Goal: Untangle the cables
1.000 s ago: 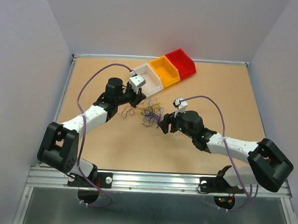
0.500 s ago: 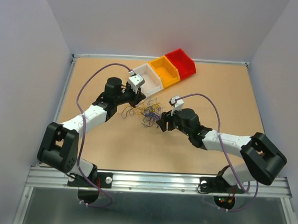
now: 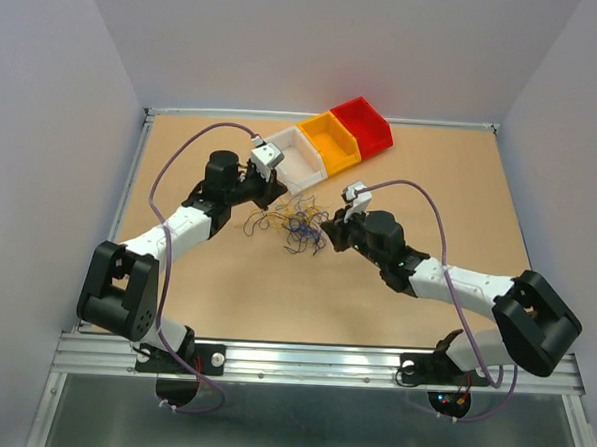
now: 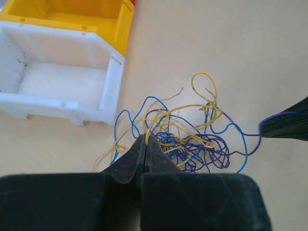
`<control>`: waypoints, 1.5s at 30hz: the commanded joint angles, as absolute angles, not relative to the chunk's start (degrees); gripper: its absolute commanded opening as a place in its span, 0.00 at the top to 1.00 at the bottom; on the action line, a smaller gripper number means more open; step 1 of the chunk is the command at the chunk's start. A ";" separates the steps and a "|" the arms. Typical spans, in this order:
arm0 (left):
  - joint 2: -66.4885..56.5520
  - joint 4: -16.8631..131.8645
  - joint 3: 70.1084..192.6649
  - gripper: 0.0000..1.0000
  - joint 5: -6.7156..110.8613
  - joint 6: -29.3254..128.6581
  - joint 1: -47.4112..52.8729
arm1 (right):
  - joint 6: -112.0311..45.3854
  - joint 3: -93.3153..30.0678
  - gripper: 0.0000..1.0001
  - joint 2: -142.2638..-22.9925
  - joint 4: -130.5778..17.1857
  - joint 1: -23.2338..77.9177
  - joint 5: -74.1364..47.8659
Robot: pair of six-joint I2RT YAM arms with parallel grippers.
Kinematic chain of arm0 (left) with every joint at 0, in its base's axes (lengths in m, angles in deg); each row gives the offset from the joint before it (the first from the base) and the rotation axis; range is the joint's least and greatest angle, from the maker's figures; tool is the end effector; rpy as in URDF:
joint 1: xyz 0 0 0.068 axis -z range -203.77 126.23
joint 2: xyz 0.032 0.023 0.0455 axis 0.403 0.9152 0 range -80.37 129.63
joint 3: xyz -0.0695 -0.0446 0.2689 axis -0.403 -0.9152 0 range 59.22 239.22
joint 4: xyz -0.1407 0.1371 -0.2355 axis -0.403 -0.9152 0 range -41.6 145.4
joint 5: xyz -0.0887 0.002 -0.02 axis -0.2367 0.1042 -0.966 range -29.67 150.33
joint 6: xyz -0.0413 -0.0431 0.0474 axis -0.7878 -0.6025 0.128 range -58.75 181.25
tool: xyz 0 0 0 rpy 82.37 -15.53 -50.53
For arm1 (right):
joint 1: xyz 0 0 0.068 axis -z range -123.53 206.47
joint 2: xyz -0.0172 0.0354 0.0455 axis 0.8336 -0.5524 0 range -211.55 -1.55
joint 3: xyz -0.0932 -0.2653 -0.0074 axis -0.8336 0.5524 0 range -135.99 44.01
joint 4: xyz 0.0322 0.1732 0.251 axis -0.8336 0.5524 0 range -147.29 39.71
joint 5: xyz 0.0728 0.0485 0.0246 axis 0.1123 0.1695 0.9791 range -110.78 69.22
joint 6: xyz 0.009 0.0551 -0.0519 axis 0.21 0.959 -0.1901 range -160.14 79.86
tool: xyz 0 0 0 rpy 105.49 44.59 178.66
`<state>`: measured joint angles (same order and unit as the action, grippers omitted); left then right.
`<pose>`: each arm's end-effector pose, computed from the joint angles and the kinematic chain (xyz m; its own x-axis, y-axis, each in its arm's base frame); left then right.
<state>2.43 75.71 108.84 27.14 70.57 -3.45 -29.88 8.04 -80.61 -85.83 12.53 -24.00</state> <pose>0.3521 -0.1681 0.2456 -0.0779 0.1735 -0.9817 0.8145 0.5790 0.0377 0.2596 0.2451 0.1903 -0.2945 -0.0369 -0.9550 -0.6109 0.7757 0.1584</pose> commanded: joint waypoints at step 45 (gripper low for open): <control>-13.04 85.11 107.47 1.00 19.64 60.90 -34.32 | -27.57 -9.44 0.76 -47.60 -64.24 12.44 -37.22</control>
